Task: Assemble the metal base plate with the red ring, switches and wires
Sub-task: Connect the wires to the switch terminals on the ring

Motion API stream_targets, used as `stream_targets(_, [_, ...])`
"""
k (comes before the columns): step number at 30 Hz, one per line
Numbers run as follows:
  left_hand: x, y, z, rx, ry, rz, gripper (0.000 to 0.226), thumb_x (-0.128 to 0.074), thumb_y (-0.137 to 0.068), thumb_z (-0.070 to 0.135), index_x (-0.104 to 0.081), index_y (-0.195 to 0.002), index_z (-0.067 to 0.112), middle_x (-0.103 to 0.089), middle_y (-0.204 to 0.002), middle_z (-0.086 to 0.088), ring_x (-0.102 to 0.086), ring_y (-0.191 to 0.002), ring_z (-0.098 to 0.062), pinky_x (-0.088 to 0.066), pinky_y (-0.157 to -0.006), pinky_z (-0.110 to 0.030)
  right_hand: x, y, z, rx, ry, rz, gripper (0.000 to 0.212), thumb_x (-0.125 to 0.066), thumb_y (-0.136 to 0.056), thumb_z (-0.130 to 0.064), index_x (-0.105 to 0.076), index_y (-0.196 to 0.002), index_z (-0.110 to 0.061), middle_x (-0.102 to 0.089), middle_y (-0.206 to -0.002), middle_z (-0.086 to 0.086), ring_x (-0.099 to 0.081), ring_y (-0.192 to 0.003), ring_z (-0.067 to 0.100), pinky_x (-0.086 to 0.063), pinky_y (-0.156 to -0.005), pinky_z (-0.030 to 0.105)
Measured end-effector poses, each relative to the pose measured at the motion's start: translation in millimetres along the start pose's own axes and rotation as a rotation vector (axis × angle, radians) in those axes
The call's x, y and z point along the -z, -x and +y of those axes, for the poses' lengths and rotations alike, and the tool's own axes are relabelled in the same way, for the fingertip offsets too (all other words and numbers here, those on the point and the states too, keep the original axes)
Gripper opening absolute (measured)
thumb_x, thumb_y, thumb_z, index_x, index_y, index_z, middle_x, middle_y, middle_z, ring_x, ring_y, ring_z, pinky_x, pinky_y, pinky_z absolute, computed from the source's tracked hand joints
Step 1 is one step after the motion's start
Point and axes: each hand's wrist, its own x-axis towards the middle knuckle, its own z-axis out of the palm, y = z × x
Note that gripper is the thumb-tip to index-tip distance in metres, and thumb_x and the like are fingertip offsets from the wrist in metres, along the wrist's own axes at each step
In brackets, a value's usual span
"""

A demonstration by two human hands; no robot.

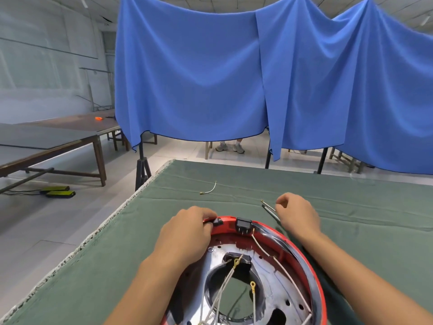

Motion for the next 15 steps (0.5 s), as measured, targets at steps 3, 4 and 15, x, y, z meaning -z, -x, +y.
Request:
stream_targets(3, [-1,0,-1,0.003,0.007,0.003,0.029,-0.046,-0.091,0.027,-0.06,-0.111,0.042,-0.066,-0.113,0.009,-0.057,-0.108,-0.02,-0.047,-0.086,-0.034,-17,-19,4,-0.007,0.099,-0.024,0.024,-0.046,-0.094,-0.021,-0.067,-0.104,-0.02,-0.064,-0.113,0.003,-0.056,-0.107,0.027,-0.046,-0.077,0.035])
stream_targets(4, [-2,-1,-1,0.003,0.005,0.005,0.029,-0.045,-0.091,0.027,-0.06,-0.111,0.042,-0.066,-0.112,0.009,-0.057,-0.107,-0.02,-0.048,-0.085,-0.034,-22,-26,6,-0.025,0.115,-0.043,0.023,-0.046,-0.094,-0.021,-0.067,-0.104,-0.019,-0.064,-0.113,0.005,-0.056,-0.107,0.028,-0.046,-0.077,0.035])
stream_targets(15, [-1,1,1,0.025,0.024,-0.017,0.029,-0.045,-0.089,0.026,-0.06,-0.108,0.041,-0.066,-0.11,0.008,-0.058,-0.105,-0.021,-0.048,-0.086,-0.036,-42,-36,7,-0.025,0.153,0.027,0.019,-0.051,-0.089,-0.011,-0.07,-0.091,-0.009,-0.064,-0.1,0.012,-0.059,-0.093,0.034,-0.043,-0.068,0.033])
